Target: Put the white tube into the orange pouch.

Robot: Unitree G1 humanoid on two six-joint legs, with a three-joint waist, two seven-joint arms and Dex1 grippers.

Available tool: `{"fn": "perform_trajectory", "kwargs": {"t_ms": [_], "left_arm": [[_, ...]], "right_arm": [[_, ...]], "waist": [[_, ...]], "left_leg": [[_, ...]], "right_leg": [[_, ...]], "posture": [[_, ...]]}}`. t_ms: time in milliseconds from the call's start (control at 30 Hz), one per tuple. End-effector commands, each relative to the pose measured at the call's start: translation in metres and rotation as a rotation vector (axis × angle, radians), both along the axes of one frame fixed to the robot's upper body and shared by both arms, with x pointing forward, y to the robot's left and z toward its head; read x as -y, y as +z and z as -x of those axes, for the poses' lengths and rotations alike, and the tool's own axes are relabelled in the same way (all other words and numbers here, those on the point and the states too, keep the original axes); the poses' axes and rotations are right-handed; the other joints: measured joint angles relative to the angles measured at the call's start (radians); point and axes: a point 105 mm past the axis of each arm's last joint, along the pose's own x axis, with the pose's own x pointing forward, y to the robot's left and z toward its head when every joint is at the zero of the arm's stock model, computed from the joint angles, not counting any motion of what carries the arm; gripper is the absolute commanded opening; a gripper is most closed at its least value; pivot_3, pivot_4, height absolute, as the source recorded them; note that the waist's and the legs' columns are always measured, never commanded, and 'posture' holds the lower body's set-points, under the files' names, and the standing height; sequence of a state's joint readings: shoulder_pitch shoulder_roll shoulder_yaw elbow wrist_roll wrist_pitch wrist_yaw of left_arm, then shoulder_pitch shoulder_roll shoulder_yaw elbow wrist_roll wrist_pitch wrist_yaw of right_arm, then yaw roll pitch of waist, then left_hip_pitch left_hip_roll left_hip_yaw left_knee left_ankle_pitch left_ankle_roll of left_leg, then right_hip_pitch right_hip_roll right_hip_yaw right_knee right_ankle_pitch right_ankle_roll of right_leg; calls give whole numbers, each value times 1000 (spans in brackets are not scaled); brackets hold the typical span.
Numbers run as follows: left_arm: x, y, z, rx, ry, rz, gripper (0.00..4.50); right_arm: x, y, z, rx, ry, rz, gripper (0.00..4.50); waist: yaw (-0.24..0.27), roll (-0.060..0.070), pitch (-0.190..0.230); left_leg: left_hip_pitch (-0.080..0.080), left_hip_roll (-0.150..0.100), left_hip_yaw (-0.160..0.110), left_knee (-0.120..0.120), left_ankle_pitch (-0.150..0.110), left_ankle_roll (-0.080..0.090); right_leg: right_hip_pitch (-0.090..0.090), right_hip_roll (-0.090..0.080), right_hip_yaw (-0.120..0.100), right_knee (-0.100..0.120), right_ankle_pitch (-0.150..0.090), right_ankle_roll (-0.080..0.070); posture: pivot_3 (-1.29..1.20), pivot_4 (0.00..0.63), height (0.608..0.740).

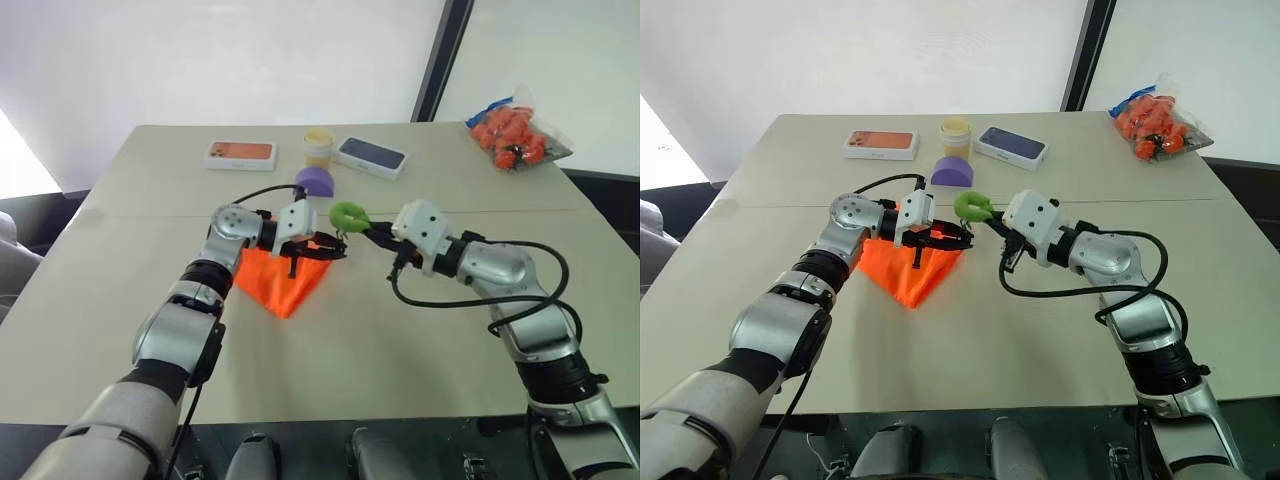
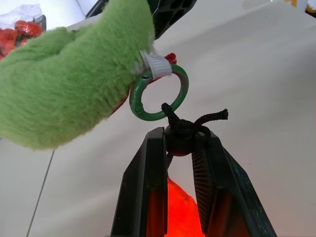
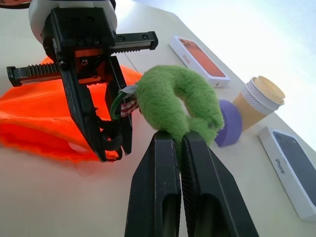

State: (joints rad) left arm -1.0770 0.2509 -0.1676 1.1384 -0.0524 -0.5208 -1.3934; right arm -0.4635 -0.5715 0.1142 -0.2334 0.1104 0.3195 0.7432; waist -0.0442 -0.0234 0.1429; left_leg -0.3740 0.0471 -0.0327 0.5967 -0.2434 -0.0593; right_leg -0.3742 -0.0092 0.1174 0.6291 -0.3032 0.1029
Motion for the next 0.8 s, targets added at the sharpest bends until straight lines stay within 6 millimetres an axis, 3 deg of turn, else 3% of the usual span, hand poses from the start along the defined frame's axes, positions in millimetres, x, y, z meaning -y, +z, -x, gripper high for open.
{"fn": "perform_trajectory", "kwargs": {"t_ms": [33, 200, 633, 800], "left_arm": [[0, 16, -5, 54, 15, 30, 192], [-7, 9, -6, 28, 31, -4, 192], [-56, -39, 8, -45, 70, -205, 192], [-71, -53, 17, -52, 70, -279, 192]], "right_arm": [[-3, 16, 1, 66, 14, -8, 0], [5, 21, -4, 94, -28, -17, 0], [74, 30, -50, 192, -404, 17, 0], [91, 22, -60, 182, -489, 60, 0]], "waist": [[0, 0, 0], [0, 0, 0], [0, 0, 0], [-1, 0, 0]], "left_leg": [[0, 0, 0, 0, 0, 0], [0, 0, 0, 0, 0, 0], [0, 0, 0, 0, 0, 0], [1, 0, 0, 0, 0, 0]], "right_leg": [[0, 0, 0, 0, 0, 0], [0, 0, 0, 0, 0, 0], [0, 0, 0, 1, 0, 0], [0, 0, 0, 2, 0, 0]], "posture": [[0, 150, 723], [0, 150, 723], [0, 150, 723], [0, 150, 723]]}}
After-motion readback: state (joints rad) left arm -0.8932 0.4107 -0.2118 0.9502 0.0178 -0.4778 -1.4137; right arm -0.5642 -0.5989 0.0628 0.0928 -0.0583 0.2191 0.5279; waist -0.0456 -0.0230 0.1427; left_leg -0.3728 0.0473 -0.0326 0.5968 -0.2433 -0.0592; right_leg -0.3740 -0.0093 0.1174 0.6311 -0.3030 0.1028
